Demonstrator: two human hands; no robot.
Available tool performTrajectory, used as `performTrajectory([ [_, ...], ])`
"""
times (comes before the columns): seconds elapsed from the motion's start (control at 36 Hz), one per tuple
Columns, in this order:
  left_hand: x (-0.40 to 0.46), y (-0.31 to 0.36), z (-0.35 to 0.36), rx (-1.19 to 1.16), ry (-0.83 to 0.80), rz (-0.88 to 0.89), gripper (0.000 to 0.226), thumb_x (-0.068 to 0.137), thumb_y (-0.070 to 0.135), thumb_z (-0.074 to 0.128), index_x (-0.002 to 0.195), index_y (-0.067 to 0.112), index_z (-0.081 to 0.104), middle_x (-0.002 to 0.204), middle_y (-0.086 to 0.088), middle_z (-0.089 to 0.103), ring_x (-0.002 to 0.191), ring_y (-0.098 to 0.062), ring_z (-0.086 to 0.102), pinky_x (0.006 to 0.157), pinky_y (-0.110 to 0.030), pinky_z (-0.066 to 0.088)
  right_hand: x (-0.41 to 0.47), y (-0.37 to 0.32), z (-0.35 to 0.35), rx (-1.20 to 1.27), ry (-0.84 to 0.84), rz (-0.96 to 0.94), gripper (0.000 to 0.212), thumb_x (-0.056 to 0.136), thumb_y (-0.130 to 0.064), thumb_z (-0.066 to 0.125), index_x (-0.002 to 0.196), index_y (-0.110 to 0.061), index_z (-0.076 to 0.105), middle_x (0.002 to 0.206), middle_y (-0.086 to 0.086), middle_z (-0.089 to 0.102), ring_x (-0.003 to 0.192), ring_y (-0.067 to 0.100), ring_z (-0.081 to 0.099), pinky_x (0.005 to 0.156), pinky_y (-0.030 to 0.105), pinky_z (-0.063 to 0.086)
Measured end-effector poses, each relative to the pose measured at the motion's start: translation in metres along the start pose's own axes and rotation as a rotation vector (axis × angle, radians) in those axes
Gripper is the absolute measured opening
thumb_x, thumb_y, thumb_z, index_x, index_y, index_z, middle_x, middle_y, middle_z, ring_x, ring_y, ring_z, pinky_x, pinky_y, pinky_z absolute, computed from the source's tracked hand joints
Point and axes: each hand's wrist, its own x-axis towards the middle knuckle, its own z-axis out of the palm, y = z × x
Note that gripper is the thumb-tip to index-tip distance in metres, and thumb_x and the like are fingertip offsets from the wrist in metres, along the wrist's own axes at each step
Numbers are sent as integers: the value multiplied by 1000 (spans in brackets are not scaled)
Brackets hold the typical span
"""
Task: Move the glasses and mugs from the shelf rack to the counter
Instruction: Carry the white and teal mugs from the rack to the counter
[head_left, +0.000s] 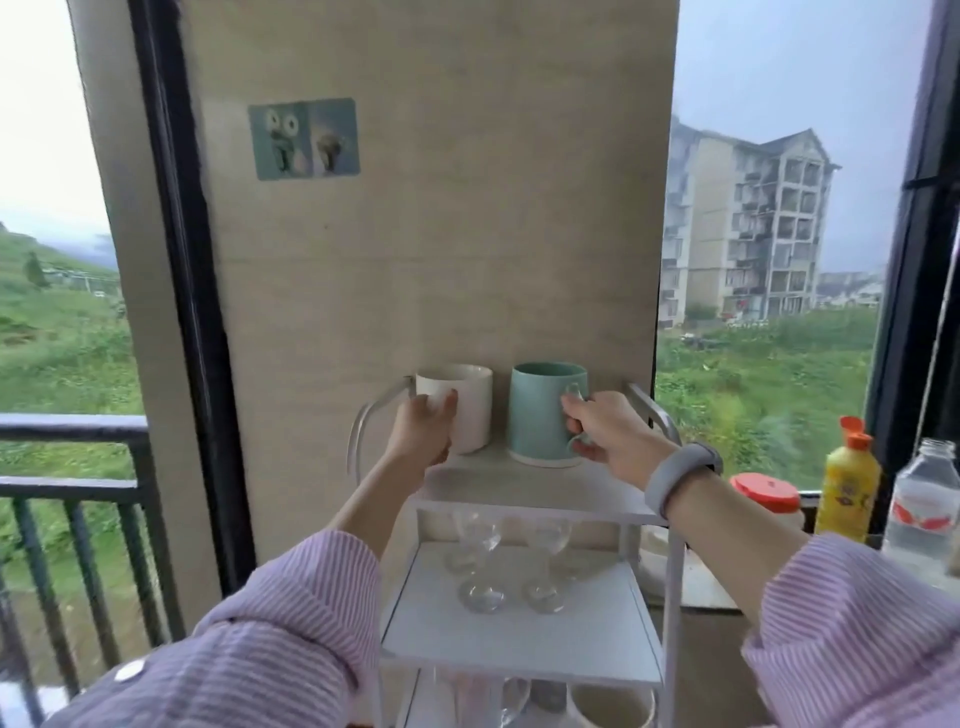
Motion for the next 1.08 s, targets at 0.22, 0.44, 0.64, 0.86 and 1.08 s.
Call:
performTrajectory([
  [0.22, -17, -10, 5, 42, 155, 160, 38, 93, 33, 47, 83, -4, 51, 68, -11, 45, 61, -23, 42, 58, -36, 37, -17, 6, 6, 1, 102, -122, 35, 92, -23, 50, 58, -13, 48, 59, 3, 44, 53, 15, 41, 53, 28, 39],
  [0.44, -52, 0, -3, 128, 337, 435, 40, 91, 26, 53, 65, -3, 42, 55, -2, 37, 55, -19, 31, 46, -23, 26, -50, 10, 5, -138, 207, -277, 30, 84, -31, 59, 60, -14, 53, 65, 1, 54, 66, 26, 57, 64, 40, 49],
  [0.64, -95, 33, -10, 82, 410, 506, 39, 88, 27, 57, 59, 8, 40, 52, 4, 35, 51, -13, 29, 45, -22, 26, -92, -11, -17, -187, 288, -521, 30, 83, -36, 61, 59, -22, 50, 70, 6, 59, 76, 35, 65, 60, 34, 49],
  [0.86, -178, 61, 15, 26, 349, 539, 38, 84, 25, 64, 61, 5, 41, 53, 2, 35, 52, -14, 28, 47, -21, 28, -182, 1, -84, -222, 270, -590, 26, 84, -30, 63, 67, -13, 54, 67, 6, 58, 63, 27, 55, 56, 33, 43],
  [1.08, -296, 72, 108, -98, 136, 464, 38, 82, 23, 66, 60, 9, 39, 53, 2, 33, 51, -14, 26, 47, -23, 23, -286, 46, -202, -251, 401, -480, 27, 82, -26, 65, 59, -22, 51, 56, -4, 53, 56, 19, 51, 53, 30, 46],
])
